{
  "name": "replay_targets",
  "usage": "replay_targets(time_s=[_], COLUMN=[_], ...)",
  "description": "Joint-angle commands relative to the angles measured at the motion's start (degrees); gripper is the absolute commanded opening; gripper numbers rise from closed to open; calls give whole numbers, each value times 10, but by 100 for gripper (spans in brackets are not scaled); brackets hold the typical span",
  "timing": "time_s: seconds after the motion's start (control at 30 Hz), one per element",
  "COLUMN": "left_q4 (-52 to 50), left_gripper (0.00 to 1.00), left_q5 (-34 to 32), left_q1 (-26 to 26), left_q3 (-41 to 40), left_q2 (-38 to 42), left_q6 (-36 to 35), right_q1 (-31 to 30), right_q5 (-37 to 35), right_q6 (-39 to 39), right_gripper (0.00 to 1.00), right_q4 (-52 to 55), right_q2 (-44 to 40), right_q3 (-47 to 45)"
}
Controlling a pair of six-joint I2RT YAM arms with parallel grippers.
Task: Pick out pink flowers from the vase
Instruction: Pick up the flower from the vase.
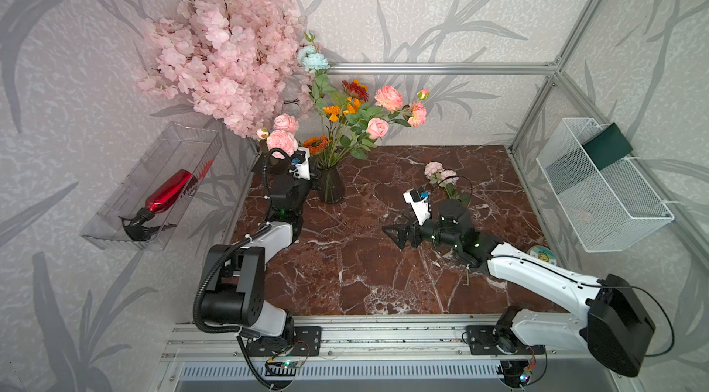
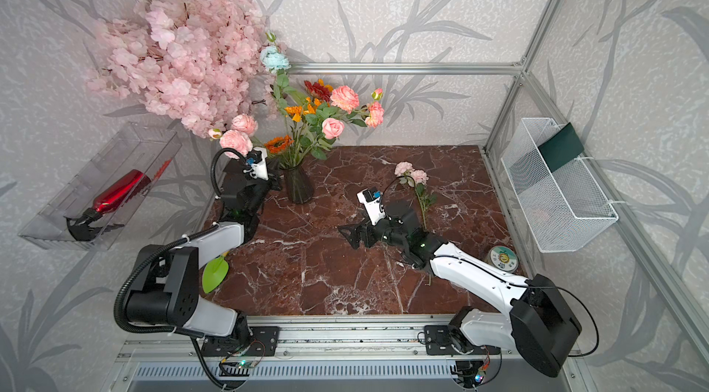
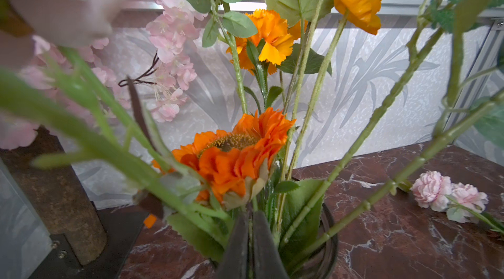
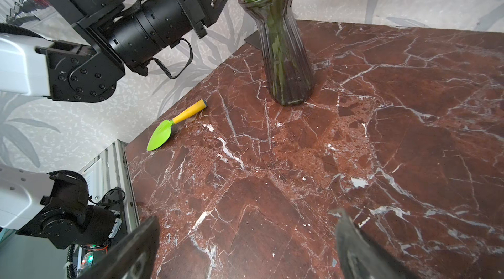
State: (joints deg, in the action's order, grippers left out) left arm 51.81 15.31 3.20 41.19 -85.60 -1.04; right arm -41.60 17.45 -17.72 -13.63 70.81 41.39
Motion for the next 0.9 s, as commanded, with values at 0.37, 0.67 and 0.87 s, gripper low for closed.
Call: replay_targets(time_s=[0.37, 0.67, 0.87], left_q4=[-29, -15, 2], left_gripper=[13, 22, 29], left_q5=[-16, -29, -15], left_q1=[-9, -14, -27], left_q3=[8, 10, 29], left_q2=[31, 17, -10], left_q6=[-17, 5, 20], right_q1=[3, 6, 9], right_q5=[-2, 1, 7], right_q6=[2, 2, 5], right_gripper=[99, 99, 99], right_q4=[4, -3, -3], right_q2=[-9, 2, 12], right_q3=[1, 3, 6])
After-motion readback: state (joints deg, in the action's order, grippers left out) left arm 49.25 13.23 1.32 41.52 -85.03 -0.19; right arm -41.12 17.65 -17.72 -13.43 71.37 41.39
